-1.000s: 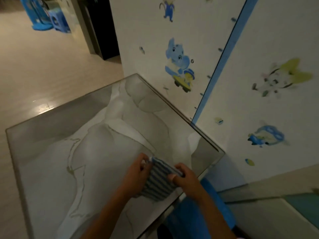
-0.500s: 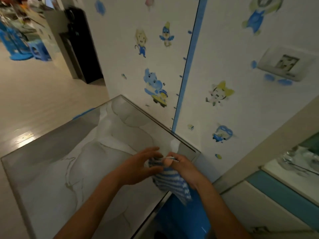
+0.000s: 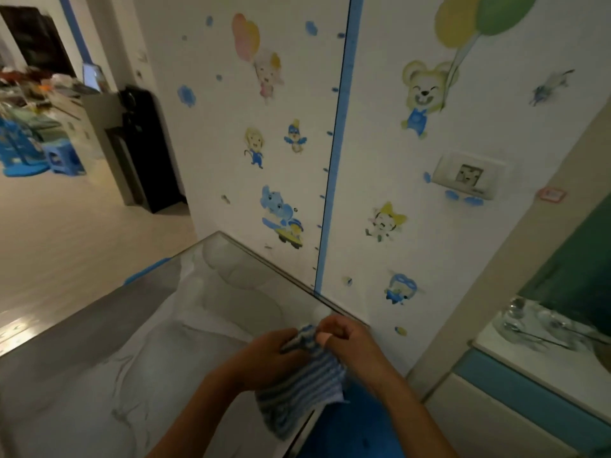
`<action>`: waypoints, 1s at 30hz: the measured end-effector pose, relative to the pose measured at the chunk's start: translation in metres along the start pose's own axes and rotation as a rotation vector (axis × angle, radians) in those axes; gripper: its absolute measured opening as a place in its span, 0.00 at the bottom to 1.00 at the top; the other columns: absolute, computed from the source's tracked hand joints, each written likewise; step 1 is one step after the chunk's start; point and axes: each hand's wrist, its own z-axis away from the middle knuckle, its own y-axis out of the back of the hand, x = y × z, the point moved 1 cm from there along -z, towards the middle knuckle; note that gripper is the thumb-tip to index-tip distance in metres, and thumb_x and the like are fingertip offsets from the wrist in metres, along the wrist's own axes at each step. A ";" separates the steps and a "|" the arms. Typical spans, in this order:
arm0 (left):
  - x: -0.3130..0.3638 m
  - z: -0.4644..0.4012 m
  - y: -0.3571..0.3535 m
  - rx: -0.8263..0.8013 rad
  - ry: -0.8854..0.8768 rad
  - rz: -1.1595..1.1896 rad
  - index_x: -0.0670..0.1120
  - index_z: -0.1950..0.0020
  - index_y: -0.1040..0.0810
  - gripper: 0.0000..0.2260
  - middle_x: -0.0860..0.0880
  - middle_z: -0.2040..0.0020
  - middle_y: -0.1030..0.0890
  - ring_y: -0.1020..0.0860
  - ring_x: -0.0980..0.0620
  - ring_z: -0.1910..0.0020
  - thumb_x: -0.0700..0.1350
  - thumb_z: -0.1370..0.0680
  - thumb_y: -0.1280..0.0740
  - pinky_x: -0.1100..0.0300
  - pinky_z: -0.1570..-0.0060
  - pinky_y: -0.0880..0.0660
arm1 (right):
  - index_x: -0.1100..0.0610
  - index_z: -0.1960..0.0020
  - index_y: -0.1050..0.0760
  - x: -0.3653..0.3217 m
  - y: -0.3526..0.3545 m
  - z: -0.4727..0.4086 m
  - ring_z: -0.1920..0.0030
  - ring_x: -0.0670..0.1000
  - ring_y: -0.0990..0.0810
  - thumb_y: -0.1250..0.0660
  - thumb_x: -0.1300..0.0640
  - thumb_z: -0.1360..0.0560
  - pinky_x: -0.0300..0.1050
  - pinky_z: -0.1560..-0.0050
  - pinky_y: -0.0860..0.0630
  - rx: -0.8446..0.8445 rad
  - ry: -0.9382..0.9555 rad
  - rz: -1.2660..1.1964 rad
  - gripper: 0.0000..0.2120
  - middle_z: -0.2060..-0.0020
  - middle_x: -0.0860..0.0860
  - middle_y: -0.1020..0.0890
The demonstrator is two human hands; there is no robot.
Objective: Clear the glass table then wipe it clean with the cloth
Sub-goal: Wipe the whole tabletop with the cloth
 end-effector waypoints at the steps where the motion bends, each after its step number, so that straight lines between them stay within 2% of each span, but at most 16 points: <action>1: 0.007 0.001 -0.002 -0.009 0.014 0.018 0.50 0.46 0.20 0.14 0.53 0.55 0.17 0.20 0.59 0.57 0.58 0.20 0.37 0.64 0.54 0.24 | 0.53 0.55 0.21 -0.004 -0.003 0.002 0.58 0.46 0.19 0.33 0.61 0.23 0.39 0.56 0.24 0.057 0.029 0.015 0.05 0.61 0.48 0.16; 5: 0.029 0.005 -0.006 -0.028 0.107 -0.092 0.48 0.47 0.21 0.20 0.55 0.61 0.21 0.24 0.59 0.63 0.61 0.18 0.44 0.70 0.63 0.29 | 0.53 0.55 0.21 -0.022 -0.011 0.009 0.60 0.43 0.20 0.32 0.61 0.24 0.37 0.57 0.23 0.231 0.150 0.104 0.04 0.62 0.44 0.18; 7: 0.032 0.008 -0.008 -0.036 0.103 -0.074 0.47 0.48 0.20 0.25 0.52 0.59 0.18 0.20 0.54 0.61 0.66 0.21 0.45 0.67 0.61 0.25 | 0.53 0.55 0.21 -0.026 -0.015 0.015 0.59 0.43 0.20 0.32 0.60 0.24 0.36 0.57 0.23 0.184 0.172 0.166 0.04 0.62 0.45 0.18; 9: 0.031 0.011 -0.010 -0.028 0.095 -0.061 0.48 0.48 0.19 0.28 0.49 0.55 0.16 0.17 0.51 0.56 0.69 0.24 0.46 0.62 0.54 0.21 | 0.53 0.55 0.21 -0.024 -0.017 0.017 0.57 0.45 0.19 0.32 0.60 0.25 0.38 0.54 0.23 0.151 0.159 0.151 0.03 0.60 0.48 0.17; 11: 0.033 0.013 -0.009 -0.028 0.085 -0.028 0.49 0.48 0.19 0.24 0.50 0.54 0.16 0.18 0.53 0.54 0.66 0.21 0.45 0.66 0.56 0.22 | 0.54 0.51 0.22 -0.022 -0.012 0.019 0.53 0.49 0.18 0.32 0.58 0.25 0.41 0.51 0.22 0.168 0.120 -0.011 0.03 0.57 0.50 0.16; 12: 0.034 0.014 -0.008 -0.046 0.076 0.025 0.50 0.48 0.20 0.22 0.51 0.53 0.17 0.18 0.55 0.54 0.64 0.20 0.45 0.68 0.56 0.24 | 0.54 0.48 0.22 -0.019 -0.009 0.021 0.50 0.50 0.18 0.32 0.55 0.26 0.40 0.50 0.23 0.146 0.085 -0.104 0.08 0.53 0.50 0.16; 14: 0.037 0.015 -0.003 -0.116 0.039 0.116 0.52 0.45 0.20 0.19 0.51 0.50 0.17 0.18 0.57 0.52 0.62 0.19 0.44 0.67 0.52 0.25 | 0.51 0.40 0.24 -0.016 -0.005 0.025 0.45 0.47 0.18 0.33 0.50 0.27 0.39 0.47 0.23 0.018 0.011 -0.169 0.16 0.47 0.48 0.16; 15: 0.037 0.015 -0.002 -0.159 0.026 0.125 0.52 0.42 0.21 0.18 0.51 0.47 0.17 0.19 0.56 0.50 0.61 0.18 0.43 0.65 0.49 0.24 | 0.50 0.39 0.24 -0.013 -0.004 0.030 0.45 0.45 0.18 0.32 0.50 0.26 0.39 0.47 0.23 -0.053 -0.015 -0.145 0.15 0.47 0.46 0.16; 16: 0.038 0.014 0.000 -0.190 0.025 0.089 0.51 0.41 0.22 0.17 0.51 0.46 0.18 0.19 0.55 0.49 0.60 0.18 0.42 0.63 0.47 0.24 | 0.50 0.41 0.22 -0.012 -0.003 0.032 0.47 0.45 0.18 0.31 0.53 0.24 0.39 0.47 0.23 -0.083 -0.022 -0.103 0.12 0.49 0.46 0.15; 18: 0.039 0.009 0.001 -0.215 0.047 -0.046 0.50 0.43 0.24 0.12 0.50 0.48 0.20 0.21 0.54 0.52 0.56 0.19 0.39 0.62 0.49 0.24 | 0.52 0.47 0.19 -0.006 -0.001 0.033 0.52 0.47 0.17 0.31 0.59 0.23 0.40 0.49 0.22 -0.029 -0.005 -0.046 0.06 0.55 0.48 0.15; 21: 0.038 0.003 0.001 -0.087 0.041 -0.120 0.52 0.48 0.27 0.09 0.51 0.52 0.21 0.21 0.55 0.55 0.56 0.22 0.33 0.65 0.56 0.24 | 0.54 0.49 0.18 -0.004 0.006 0.029 0.53 0.52 0.17 0.31 0.59 0.23 0.44 0.51 0.21 0.085 0.020 -0.077 0.05 0.56 0.54 0.15; 23: 0.031 0.000 0.001 0.065 0.001 0.038 0.52 0.47 0.26 0.12 0.49 0.52 0.19 0.19 0.53 0.56 0.56 0.24 0.29 0.62 0.56 0.21 | 0.57 0.47 0.19 -0.004 0.013 0.027 0.53 0.57 0.17 0.32 0.61 0.23 0.49 0.52 0.20 0.151 0.022 -0.249 0.06 0.53 0.59 0.16; 25: 0.024 -0.002 -0.004 0.217 0.004 0.383 0.50 0.42 0.25 0.15 0.45 0.49 0.18 0.17 0.51 0.52 0.52 0.26 0.26 0.59 0.55 0.19 | 0.60 0.45 0.21 -0.004 0.021 0.023 0.53 0.60 0.17 0.34 0.64 0.23 0.52 0.53 0.20 0.185 0.028 -0.395 0.08 0.51 0.61 0.17; 26: 0.020 -0.005 -0.010 0.239 0.025 0.592 0.48 0.40 0.25 0.16 0.43 0.46 0.18 0.17 0.48 0.50 0.48 0.25 0.26 0.54 0.52 0.18 | 0.60 0.45 0.21 -0.004 0.024 0.021 0.51 0.61 0.17 0.35 0.64 0.23 0.53 0.52 0.20 0.187 0.030 -0.434 0.09 0.50 0.61 0.17; 28: 0.012 -0.015 -0.024 0.164 0.038 0.870 0.45 0.36 0.24 0.17 0.39 0.42 0.18 0.18 0.41 0.44 0.45 0.24 0.28 0.45 0.44 0.21 | 0.60 0.43 0.20 -0.004 0.031 0.013 0.47 0.62 0.18 0.35 0.64 0.23 0.54 0.48 0.20 0.188 0.031 -0.463 0.10 0.48 0.60 0.17; 30: 0.007 -0.023 -0.040 0.085 0.071 0.927 0.41 0.37 0.21 0.18 0.37 0.41 0.19 0.20 0.37 0.42 0.47 0.24 0.27 0.43 0.41 0.23 | 0.58 0.43 0.20 -0.005 0.037 0.004 0.45 0.61 0.18 0.35 0.63 0.22 0.54 0.45 0.20 0.198 0.025 -0.458 0.10 0.47 0.59 0.16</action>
